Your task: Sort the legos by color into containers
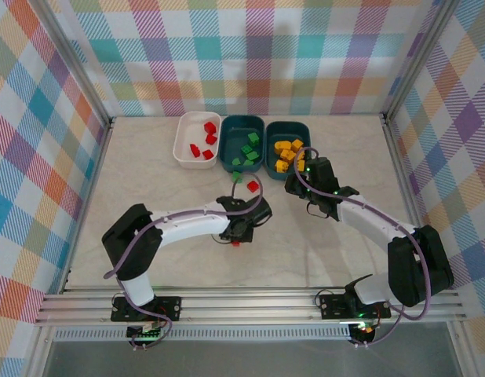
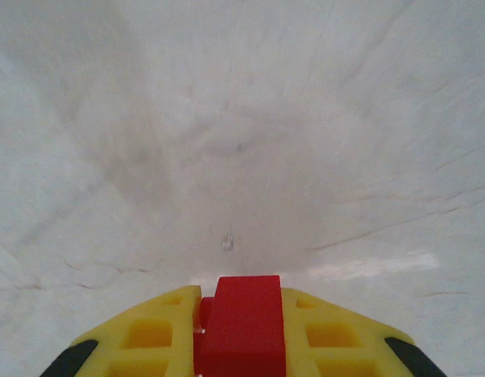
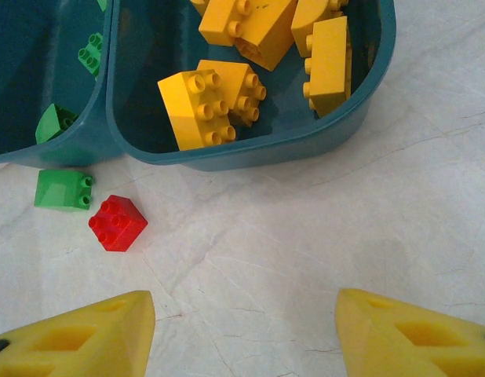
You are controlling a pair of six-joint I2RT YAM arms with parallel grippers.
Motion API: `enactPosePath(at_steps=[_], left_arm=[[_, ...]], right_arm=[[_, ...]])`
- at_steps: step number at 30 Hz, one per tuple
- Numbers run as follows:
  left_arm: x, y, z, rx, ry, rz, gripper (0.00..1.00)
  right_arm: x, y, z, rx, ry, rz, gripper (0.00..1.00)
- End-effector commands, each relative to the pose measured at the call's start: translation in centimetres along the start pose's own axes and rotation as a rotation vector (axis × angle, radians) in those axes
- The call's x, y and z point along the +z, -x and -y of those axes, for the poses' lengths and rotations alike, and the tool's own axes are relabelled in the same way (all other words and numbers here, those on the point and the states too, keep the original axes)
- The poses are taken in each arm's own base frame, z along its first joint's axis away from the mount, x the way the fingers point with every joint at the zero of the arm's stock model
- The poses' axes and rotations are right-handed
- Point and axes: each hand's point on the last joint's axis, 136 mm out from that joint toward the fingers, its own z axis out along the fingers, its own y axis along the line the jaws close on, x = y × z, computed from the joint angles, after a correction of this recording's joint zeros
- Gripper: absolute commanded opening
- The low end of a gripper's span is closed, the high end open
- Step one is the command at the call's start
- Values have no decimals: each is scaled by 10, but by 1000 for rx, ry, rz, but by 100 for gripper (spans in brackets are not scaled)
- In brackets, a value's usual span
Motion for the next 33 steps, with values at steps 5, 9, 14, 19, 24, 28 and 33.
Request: enactPosePath(at_steps=[5, 9, 14, 19, 24, 28, 33], left_arm=[[-52, 165, -102, -279, -16, 271, 7], [-17, 226, -135, -407, -42, 261, 5], [29, 278, -157, -475, -47, 223, 4], [53, 316, -169, -520, -84, 216, 12], [54, 335, -177, -537, -133, 255, 30], [25, 346, -174, -500, -193, 304, 59], [-40, 340, -170, -480, -274, 390, 79]], right_arm=[[8, -10, 0, 10, 10, -8, 62], [11, -14, 1, 6, 3, -13, 62], [10, -15, -1, 2, 11, -12, 62], [12, -21, -23, -68, 74, -32, 63], [25, -37, -52, -167, 119, -86, 69], [46, -51, -73, -253, 105, -149, 72], [74, -51, -86, -370, 32, -178, 73]])
